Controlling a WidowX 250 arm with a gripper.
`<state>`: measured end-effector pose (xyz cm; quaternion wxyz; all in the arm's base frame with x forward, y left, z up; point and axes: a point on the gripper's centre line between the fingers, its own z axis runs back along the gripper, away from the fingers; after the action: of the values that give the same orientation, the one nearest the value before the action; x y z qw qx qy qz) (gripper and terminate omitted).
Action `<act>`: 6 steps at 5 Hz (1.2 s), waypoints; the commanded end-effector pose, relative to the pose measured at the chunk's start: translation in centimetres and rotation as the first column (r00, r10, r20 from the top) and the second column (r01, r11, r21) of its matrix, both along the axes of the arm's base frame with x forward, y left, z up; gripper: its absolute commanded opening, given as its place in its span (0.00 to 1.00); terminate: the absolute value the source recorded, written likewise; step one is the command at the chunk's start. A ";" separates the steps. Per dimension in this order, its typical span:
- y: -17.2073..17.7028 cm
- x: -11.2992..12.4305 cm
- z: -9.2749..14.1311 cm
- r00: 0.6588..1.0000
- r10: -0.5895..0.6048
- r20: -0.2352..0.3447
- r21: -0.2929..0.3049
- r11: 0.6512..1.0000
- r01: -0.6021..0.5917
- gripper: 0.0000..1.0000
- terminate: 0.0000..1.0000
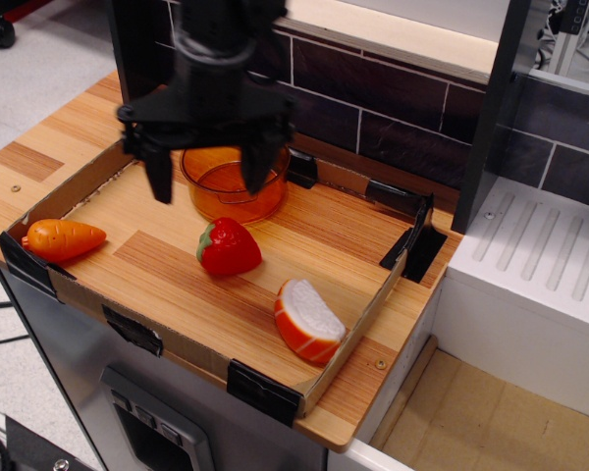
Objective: Put sushi in pot
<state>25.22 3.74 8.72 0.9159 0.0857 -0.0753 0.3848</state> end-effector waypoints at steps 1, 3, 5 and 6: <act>-2.7 0.9 -0.8 0.979 0.175 0.103 0.010 0.984 -0.177 1.00 0.00; -5.0 0.2 -3.8 0.892 0.424 0.158 -0.054 0.905 -0.421 1.00 0.00; -5.9 0.4 -5.6 0.875 0.459 0.154 -0.097 0.888 -0.449 1.00 0.00; -6.3 0.3 -6.3 0.876 0.466 0.126 -0.114 0.884 -0.454 1.00 0.00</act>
<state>24.72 -2.66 1.80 0.7919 0.0411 -0.0944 0.6019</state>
